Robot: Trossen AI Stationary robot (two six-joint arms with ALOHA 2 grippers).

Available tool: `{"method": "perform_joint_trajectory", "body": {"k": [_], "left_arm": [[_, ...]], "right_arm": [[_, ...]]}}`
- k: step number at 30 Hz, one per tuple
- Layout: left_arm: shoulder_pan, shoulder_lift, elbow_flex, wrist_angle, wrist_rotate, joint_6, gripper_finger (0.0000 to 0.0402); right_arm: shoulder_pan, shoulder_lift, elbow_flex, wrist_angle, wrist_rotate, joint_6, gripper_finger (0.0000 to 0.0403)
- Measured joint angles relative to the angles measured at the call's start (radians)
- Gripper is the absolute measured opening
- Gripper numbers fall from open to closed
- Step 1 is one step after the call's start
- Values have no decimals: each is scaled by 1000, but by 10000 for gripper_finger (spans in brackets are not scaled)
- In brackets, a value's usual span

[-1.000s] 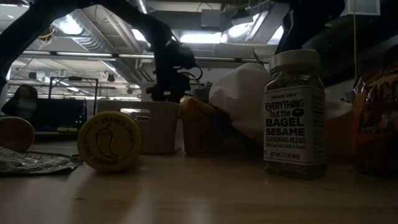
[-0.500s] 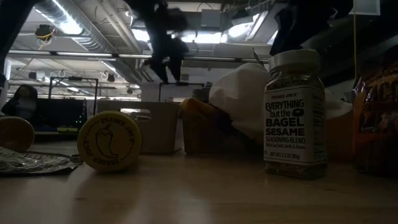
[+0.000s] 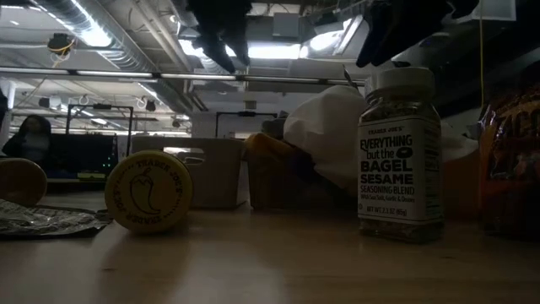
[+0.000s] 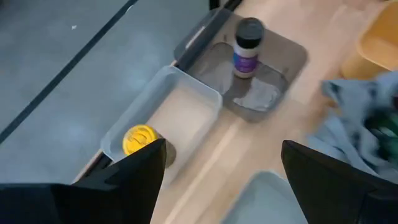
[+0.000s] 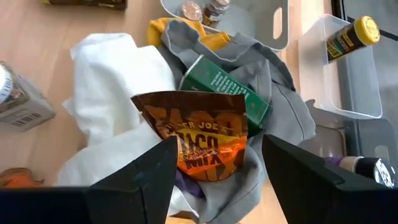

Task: Sort spices by type
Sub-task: Put the top orange seasoning pack into the yellow bin

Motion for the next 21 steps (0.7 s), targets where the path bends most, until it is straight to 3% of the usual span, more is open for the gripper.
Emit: {"method": "perform_joint_trajectory", "body": {"k": [6, 12, 21], "left_arm": [[-122, -156, -170, 94, -13, -76, 301], [-211, -258, -310, 175, -13, -142, 301], [-322, -288, -441, 181, -13, -230, 301]], "right_arm": [[-53, 8, 0, 21, -117, -34, 234], [-114, 31, 0, 65, -142, -90, 234], [-160, 82, 0, 78, -252, -148, 234]]}}
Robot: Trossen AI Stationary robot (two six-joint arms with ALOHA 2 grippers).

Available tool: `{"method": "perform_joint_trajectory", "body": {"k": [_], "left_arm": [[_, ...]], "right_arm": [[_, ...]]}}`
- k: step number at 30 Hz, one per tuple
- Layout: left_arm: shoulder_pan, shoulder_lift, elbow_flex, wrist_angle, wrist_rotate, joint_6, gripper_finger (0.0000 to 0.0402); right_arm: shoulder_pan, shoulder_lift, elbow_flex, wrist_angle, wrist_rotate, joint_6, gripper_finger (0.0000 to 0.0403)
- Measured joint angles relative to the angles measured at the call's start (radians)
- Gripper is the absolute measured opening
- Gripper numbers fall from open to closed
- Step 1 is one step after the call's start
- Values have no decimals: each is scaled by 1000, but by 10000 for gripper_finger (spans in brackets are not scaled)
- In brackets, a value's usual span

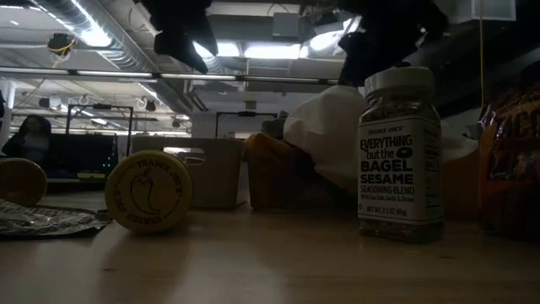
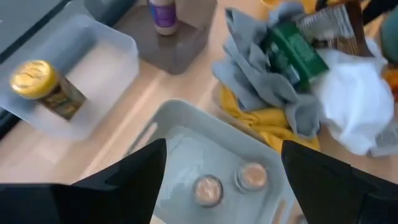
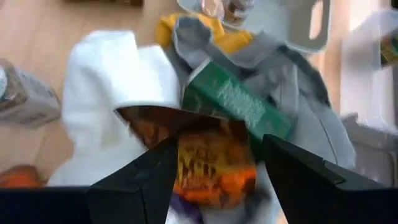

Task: Sort spices by type
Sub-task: Put the top orange seasoning pack into the yellow bin

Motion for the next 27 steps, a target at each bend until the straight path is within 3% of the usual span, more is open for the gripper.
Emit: {"method": "perform_joint_trajectory", "body": {"k": [7, 16, 21, 27], "left_arm": [[-80, 2, -75, 108, 1, -53, 301], [-144, 3, -94, 126, 0, -105, 301], [-172, 3, -94, 126, -39, -112, 301], [-214, 3, -94, 127, -163, -85, 301]], "right_arm": [[-4, 81, 0, -1, 7, -33, 234], [-4, 127, 0, -8, -19, -33, 224], [-4, 127, 0, -13, -20, -33, 169], [-3, 126, 0, -14, -20, -24, 78]]}}
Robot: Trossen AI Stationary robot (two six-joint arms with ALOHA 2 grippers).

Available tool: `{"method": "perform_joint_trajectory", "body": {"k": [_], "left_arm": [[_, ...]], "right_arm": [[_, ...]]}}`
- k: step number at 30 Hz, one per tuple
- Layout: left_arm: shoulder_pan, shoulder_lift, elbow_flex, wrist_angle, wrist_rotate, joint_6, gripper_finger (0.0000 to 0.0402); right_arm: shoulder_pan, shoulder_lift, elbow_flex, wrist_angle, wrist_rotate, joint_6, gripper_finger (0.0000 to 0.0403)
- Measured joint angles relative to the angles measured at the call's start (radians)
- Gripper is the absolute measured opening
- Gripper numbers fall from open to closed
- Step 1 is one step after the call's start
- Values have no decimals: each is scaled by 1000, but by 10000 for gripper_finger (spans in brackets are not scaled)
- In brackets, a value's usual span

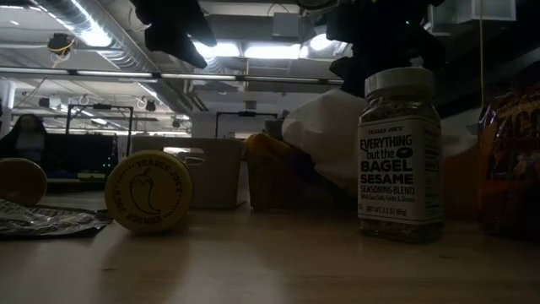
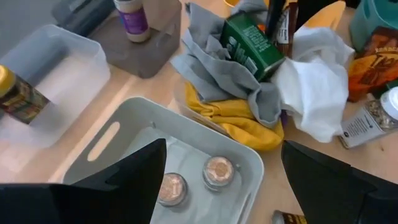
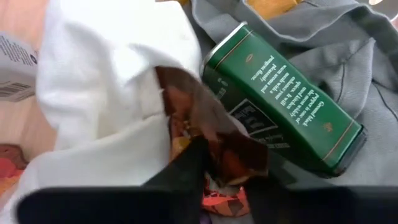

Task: Sort spices by type
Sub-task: Put the top orange seasoning pack into the yellow bin

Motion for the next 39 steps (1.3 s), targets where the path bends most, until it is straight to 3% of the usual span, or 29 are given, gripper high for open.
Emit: {"method": "perform_joint_trajectory", "body": {"k": [5, 12, 19, 25, 34, 39], "left_arm": [[-23, 0, 0, 0, -7, -2, 301], [-38, 0, 0, 2, -9, -23, 301], [-38, 0, 0, 3, -11, -29, 301], [-38, 0, 0, 3, -11, -29, 301], [-38, 0, 0, 2, -30, -26, 301], [-37, 0, 0, 2, -61, -26, 301]], "right_arm": [[0, -6, 17, -30, 0, 18, 17], [0, -6, 94, -120, 7, 26, 41], [1, -7, 211, -284, 10, 31, 15], [1, -7, 301, -430, 11, 120, 31], [68, -7, 372, -611, 8, 236, 19], [125, -11, 361, -687, 84, 338, 31]]}}
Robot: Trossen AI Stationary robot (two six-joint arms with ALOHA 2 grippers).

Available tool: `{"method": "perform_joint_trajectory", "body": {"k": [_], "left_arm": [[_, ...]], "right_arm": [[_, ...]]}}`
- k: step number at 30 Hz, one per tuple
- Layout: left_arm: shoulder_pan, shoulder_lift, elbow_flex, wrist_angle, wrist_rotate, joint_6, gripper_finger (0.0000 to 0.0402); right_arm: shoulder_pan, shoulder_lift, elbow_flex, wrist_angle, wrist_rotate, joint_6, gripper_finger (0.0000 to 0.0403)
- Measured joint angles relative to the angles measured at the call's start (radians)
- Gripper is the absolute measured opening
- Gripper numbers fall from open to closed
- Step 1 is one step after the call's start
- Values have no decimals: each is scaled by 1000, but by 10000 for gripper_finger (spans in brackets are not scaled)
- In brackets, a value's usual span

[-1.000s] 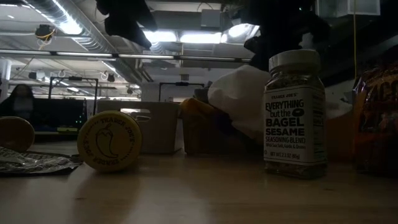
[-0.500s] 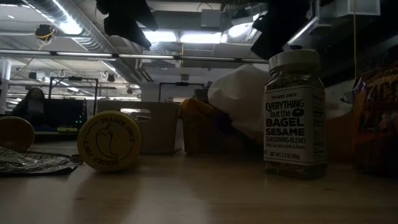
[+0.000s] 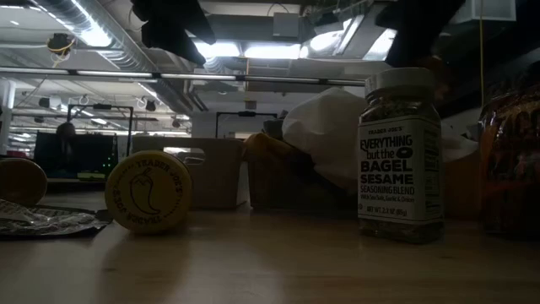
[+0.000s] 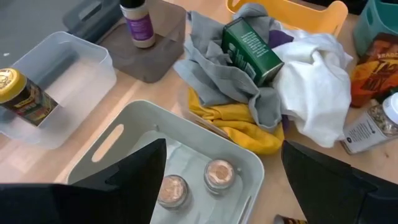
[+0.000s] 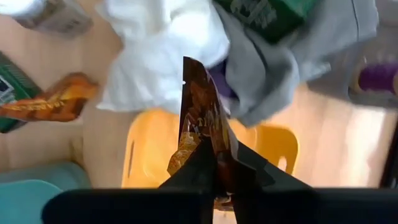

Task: Sort spices by type
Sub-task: Put the top orange seasoning pack into the yellow bin

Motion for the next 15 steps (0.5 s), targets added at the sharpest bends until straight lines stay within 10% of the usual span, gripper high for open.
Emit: {"method": "perform_joint_trajectory", "body": {"k": [15], "left_arm": [[0, 0, 0, 5, -3, -3, 301]], "right_arm": [[46, -109, -231, 34, 98, 131, 36]]}}
